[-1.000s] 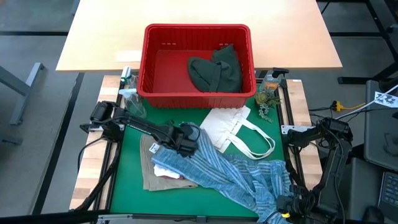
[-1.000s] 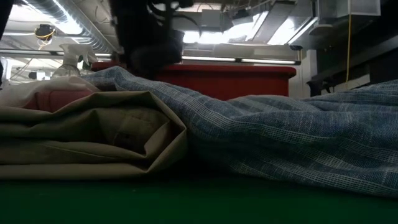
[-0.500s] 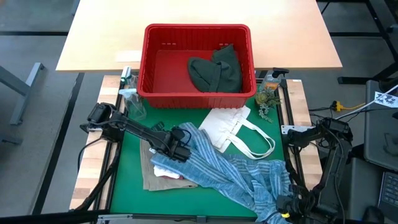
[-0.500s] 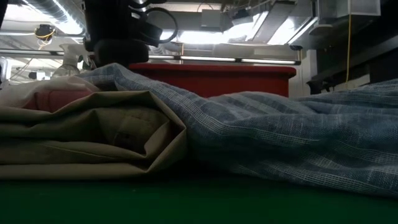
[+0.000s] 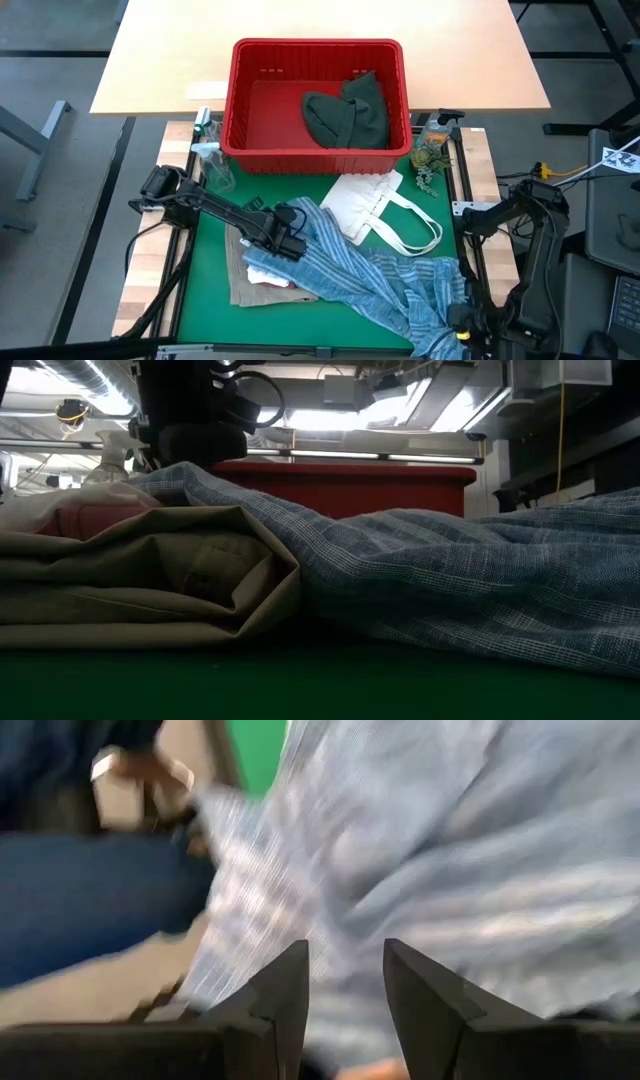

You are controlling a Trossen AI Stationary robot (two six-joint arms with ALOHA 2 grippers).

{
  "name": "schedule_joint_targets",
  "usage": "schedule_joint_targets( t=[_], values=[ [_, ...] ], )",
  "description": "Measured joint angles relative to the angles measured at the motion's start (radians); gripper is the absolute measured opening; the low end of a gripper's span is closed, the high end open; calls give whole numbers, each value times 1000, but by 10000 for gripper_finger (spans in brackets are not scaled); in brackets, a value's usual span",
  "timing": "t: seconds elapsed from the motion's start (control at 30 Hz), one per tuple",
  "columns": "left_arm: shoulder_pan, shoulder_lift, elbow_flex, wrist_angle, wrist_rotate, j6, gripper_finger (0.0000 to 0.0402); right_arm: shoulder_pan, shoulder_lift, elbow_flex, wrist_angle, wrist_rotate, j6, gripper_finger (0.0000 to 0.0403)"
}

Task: Fold Laundry from Bin
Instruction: Fold the blue polo shirt

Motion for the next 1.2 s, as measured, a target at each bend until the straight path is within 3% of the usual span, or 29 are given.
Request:
schedule_joint_targets(
  t=[0.2,0.3,0.53,0.7,0.87,1.2],
  values=[
    [-9,0,0,11,0,0,137,-31,-22,0,-185,380,-27,131],
    [-9,0,0,11,0,-7,137,-83,-22,0,-256,446,-41,131],
    [-10,-8,0,49,4,0,137,-241,-21,0,-280,280,-221,131],
    [-11,-11,0,43,36,1,137,-330,-20,0,-315,147,-243,131],
    [-23,-11,0,40,50,1,137,-390,-20,0,-391,134,-236,131],
    [-62,-11,0,36,18,2,137,-455,9,-4,-384,117,-236,131]
  ],
)
